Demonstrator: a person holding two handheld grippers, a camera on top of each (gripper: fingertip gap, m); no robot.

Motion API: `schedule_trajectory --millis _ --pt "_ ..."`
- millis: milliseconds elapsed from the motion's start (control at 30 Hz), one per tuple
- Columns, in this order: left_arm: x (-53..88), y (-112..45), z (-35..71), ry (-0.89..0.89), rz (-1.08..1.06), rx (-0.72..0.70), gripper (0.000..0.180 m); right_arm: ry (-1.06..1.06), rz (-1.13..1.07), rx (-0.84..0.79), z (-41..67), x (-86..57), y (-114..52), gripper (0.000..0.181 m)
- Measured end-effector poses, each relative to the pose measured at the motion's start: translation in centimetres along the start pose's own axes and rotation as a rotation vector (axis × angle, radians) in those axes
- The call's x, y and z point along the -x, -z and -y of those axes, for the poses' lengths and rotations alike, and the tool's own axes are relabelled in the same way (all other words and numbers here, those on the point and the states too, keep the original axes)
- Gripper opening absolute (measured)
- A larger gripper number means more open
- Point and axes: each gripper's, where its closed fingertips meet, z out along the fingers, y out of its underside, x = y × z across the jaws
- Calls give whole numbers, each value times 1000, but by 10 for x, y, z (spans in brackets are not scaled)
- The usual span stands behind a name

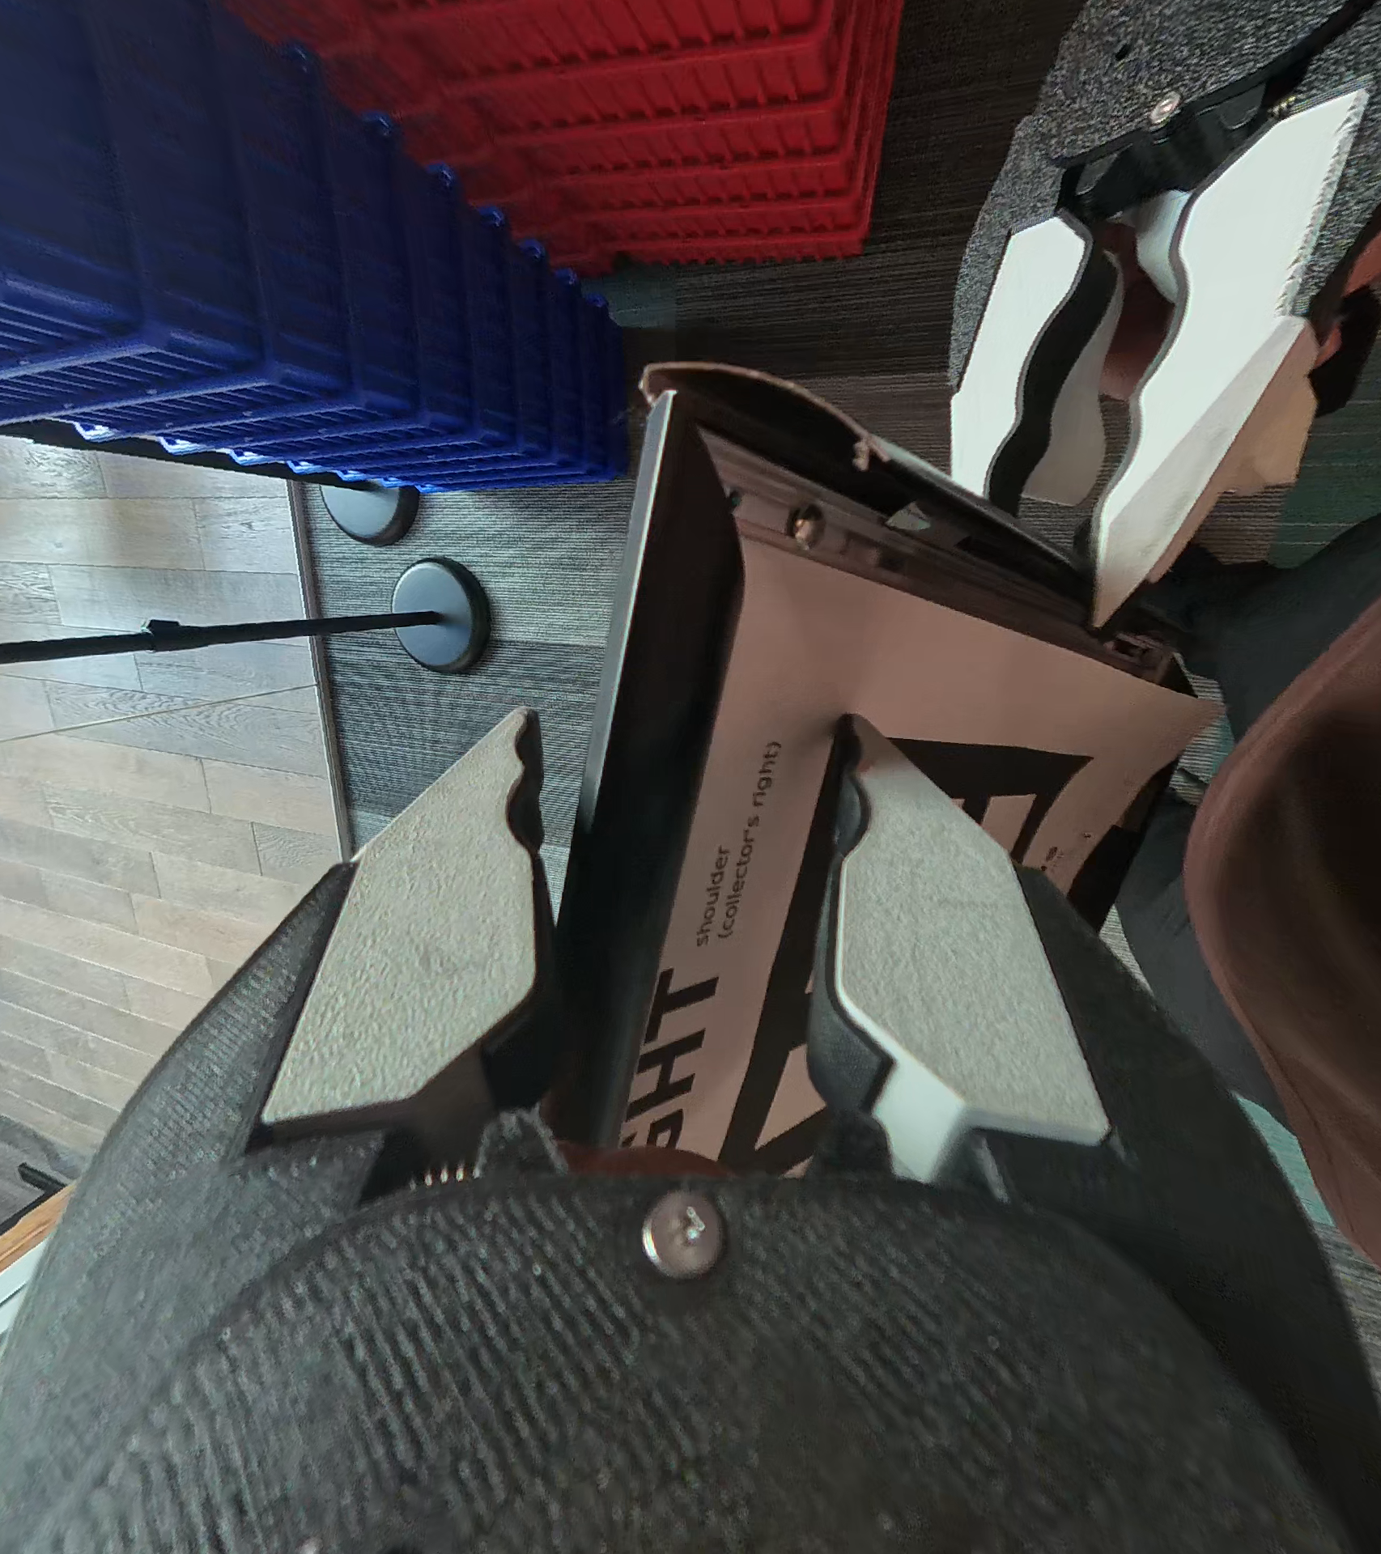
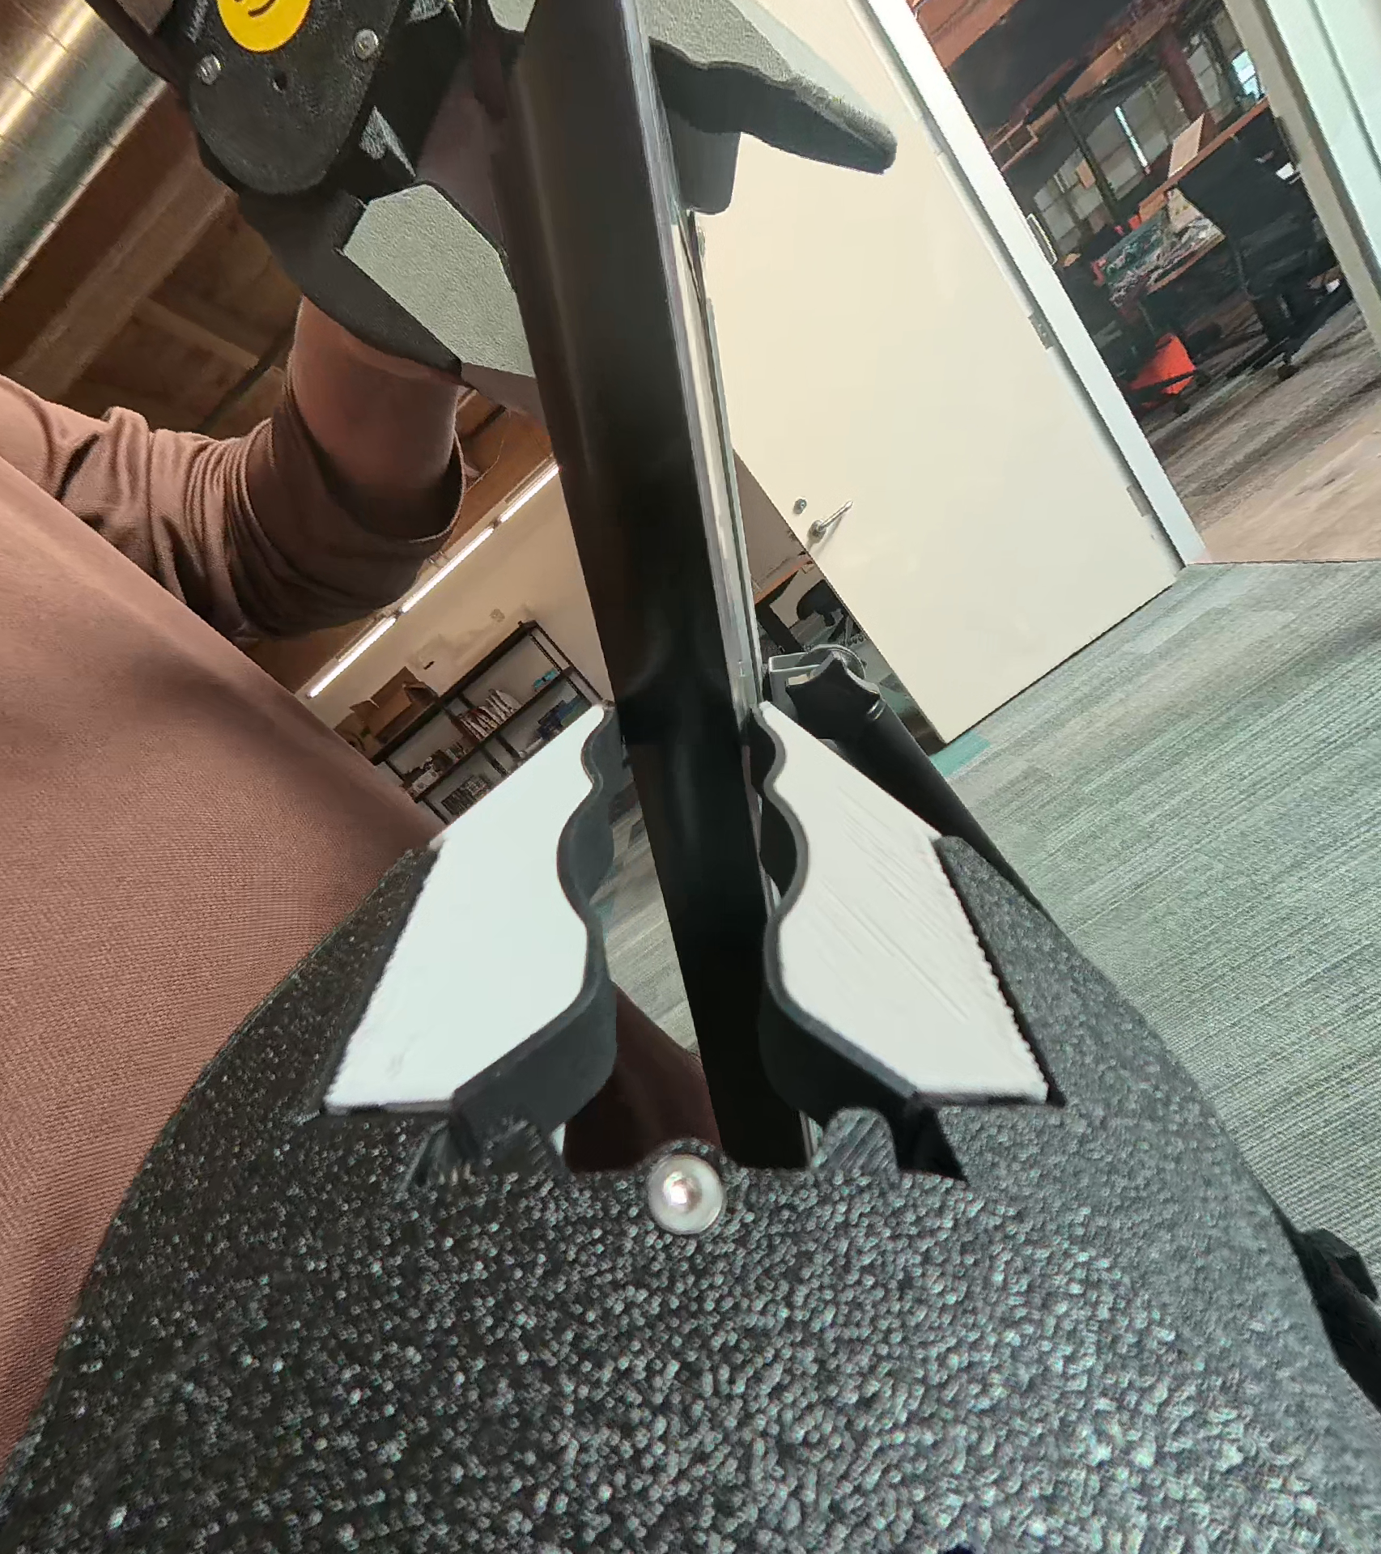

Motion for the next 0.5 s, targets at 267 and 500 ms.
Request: schedule_trajectory --millis 267,500 --pt "-3 -3 8 32 -8 -33 72 -139 274 -76 2 10 16 39" --pt "-4 -3 6 89 10 -6 82 -214 356 -91 0 -7 26 21"
